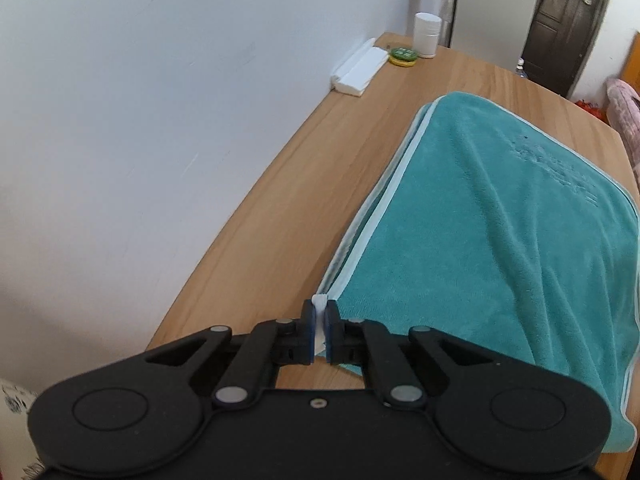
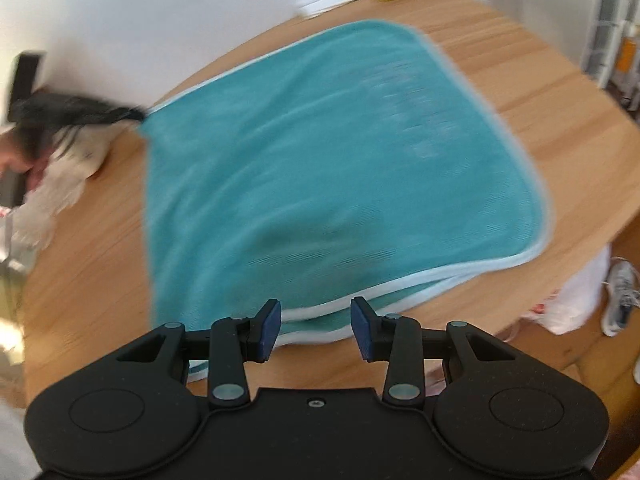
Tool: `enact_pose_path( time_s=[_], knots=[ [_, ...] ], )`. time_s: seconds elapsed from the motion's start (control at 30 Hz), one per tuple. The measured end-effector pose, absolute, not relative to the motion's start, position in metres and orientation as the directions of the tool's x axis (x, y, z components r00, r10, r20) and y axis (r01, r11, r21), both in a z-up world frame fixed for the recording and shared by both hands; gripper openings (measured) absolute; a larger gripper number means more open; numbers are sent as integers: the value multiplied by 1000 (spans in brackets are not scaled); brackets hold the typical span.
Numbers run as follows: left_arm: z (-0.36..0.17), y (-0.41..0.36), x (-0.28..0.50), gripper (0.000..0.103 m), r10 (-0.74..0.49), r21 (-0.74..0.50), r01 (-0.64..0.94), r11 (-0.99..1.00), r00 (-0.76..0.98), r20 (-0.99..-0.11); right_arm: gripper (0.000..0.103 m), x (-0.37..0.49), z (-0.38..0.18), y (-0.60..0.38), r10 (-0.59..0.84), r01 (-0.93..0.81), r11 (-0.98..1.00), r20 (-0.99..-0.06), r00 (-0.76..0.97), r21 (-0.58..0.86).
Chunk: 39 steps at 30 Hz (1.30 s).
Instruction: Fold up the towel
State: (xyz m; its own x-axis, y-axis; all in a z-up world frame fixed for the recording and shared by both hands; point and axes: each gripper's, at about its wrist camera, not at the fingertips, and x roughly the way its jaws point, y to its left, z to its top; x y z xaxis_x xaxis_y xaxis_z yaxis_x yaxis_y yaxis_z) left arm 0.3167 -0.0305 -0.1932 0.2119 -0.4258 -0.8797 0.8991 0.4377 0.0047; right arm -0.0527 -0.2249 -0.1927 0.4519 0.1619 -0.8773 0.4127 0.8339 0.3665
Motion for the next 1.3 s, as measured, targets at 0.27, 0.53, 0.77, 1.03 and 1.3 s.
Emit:
enact_pose_path(
  time_s=[0.27, 0.53, 0.77, 1.03, 1.3],
  knots=[
    [-195, -30, 311, 4, -412, 39, 906, 422, 230, -882, 44, -41, -209, -192, 251, 476, 752, -866, 432, 456],
    [-193, -25, 313, 4, -417, 40, 904, 426, 235, -878, 44, -43, -226, -177, 334, 560, 632, -841, 427, 535],
    [-194, -21, 313, 4, -416, 38, 900, 433, 237, -878, 13, -59, -238, -185, 347, 647, 442, -783, 516, 622],
    [-191, -14, 313, 4, -396, 74, 887, 456, 277, -876, 7, -69, -207, -158, 239, 540, 647, -815, 527, 539],
    [-217, -4, 287, 4, -289, 193, 875, 443, 343, -894, 14, -55, -215, -122, 226, 401, 822, -879, 420, 403]
  ],
)
